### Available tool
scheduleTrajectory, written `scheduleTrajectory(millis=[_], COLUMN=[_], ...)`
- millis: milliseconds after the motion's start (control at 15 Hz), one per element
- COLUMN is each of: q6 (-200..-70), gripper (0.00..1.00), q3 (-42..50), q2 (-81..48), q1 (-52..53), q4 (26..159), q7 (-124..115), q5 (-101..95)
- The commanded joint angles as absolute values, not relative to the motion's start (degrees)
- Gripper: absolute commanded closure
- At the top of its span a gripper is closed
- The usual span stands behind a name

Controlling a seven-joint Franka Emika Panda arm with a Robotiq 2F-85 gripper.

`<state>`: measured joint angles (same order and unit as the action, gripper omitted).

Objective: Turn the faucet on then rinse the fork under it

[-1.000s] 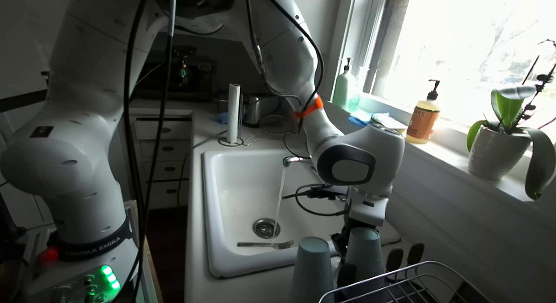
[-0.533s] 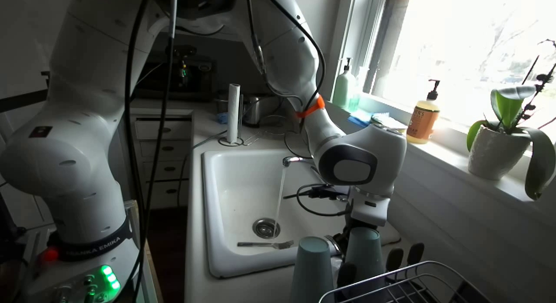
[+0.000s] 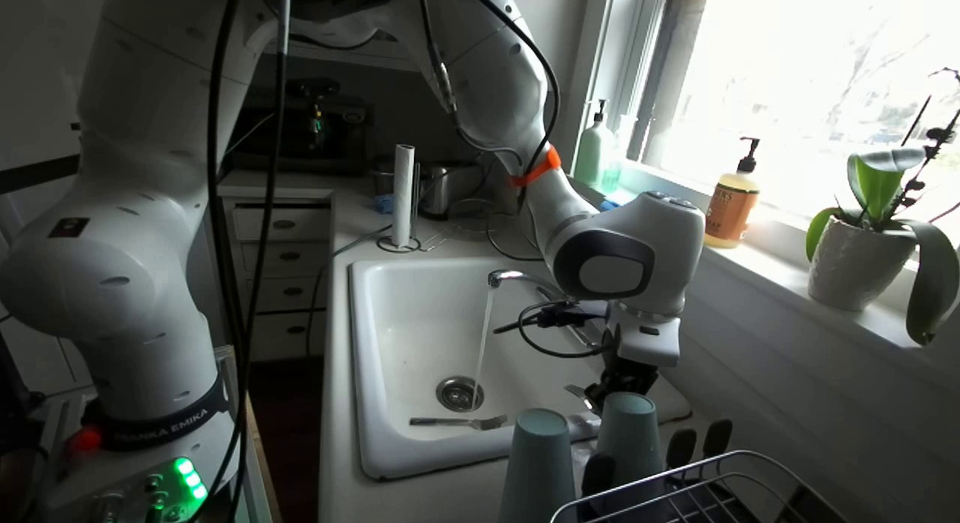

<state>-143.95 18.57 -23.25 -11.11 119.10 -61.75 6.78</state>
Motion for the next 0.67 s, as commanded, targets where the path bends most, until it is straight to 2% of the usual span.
scheduleTrajectory(millis=[0,600], q6=[-143.0,-139.5], gripper=[0.97,0.97], q3=[17.5,15.9], q2=[-19.8,-13.8], q1=[-10.8,-7.4], q4=[120.4,123.3], q7=[-59.3,-56.9], q5=[7.3,4.7])
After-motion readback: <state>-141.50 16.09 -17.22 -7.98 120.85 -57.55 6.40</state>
